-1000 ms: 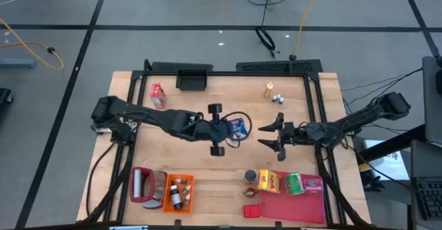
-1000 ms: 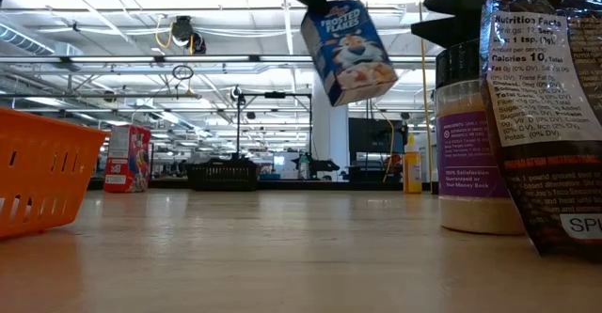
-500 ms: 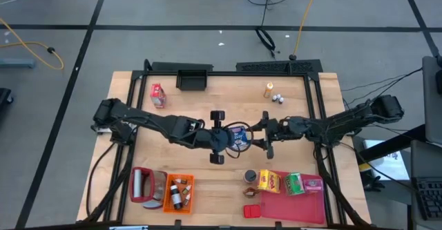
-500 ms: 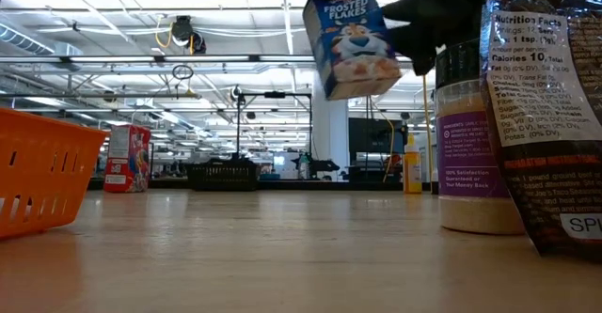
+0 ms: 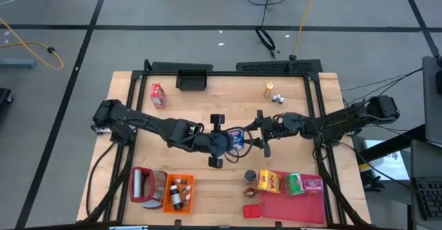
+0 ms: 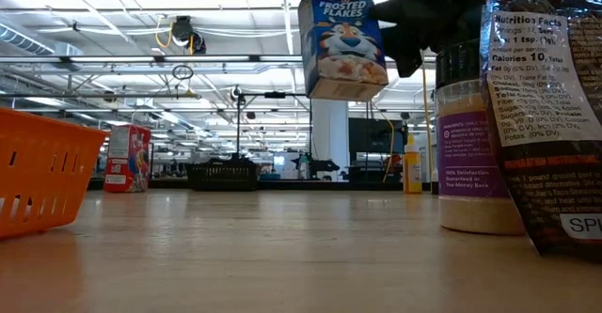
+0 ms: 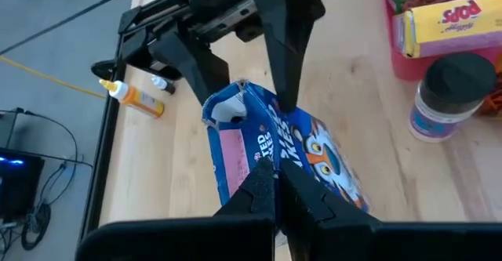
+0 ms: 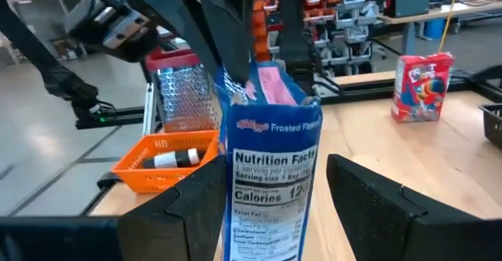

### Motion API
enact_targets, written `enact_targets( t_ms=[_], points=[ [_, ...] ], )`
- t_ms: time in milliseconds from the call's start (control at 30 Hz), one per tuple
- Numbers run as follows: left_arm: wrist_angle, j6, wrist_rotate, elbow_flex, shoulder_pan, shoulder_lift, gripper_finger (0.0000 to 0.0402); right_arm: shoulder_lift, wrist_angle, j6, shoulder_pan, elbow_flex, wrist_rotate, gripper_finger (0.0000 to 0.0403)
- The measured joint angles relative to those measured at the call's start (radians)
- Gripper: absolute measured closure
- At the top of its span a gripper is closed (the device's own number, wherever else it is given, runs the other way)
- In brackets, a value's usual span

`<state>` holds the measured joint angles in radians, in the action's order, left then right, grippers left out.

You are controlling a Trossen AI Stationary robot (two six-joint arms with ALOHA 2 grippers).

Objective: Pick & Place Kitchen Items
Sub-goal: Put the blue cereal box into the red bin

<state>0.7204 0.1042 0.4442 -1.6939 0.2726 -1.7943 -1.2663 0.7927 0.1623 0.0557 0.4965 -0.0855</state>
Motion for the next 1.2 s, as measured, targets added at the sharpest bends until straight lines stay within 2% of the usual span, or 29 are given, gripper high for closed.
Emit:
enact_targets(
  t_ms=[100, 567, 700, 833, 1200],
  points=[
    [-0.002, 0.009, 0.001, 0.000, 0.002, 0.000, 0.0401, -0.005, 0.022, 0.008, -0.011, 0.000, -0.048, 0.0192],
    [-0.032, 0.033, 0.000, 0.000, 0.007, 0.000, 0.0401, -0.064, 0.093, 0.008, -0.015, 0.005, -0.053, 0.0192],
    [-0.035, 0.033, -0.009, 0.000, 0.007, 0.000, 0.0401, -0.064, 0.094, 0.009, -0.015, 0.005, -0.098, 0.0204],
    [-0.038, 0.046, -0.010, 0.000, 0.007, 0.000, 0.0402, -0.064, 0.094, 0.018, -0.015, 0.005, -0.105, 0.0242],
    [-0.042, 0.051, -0.006, 0.000, 0.007, 0.000, 0.0399, -0.064, 0.096, 0.029, -0.015, 0.005, -0.155, 0.0389]
  ],
)
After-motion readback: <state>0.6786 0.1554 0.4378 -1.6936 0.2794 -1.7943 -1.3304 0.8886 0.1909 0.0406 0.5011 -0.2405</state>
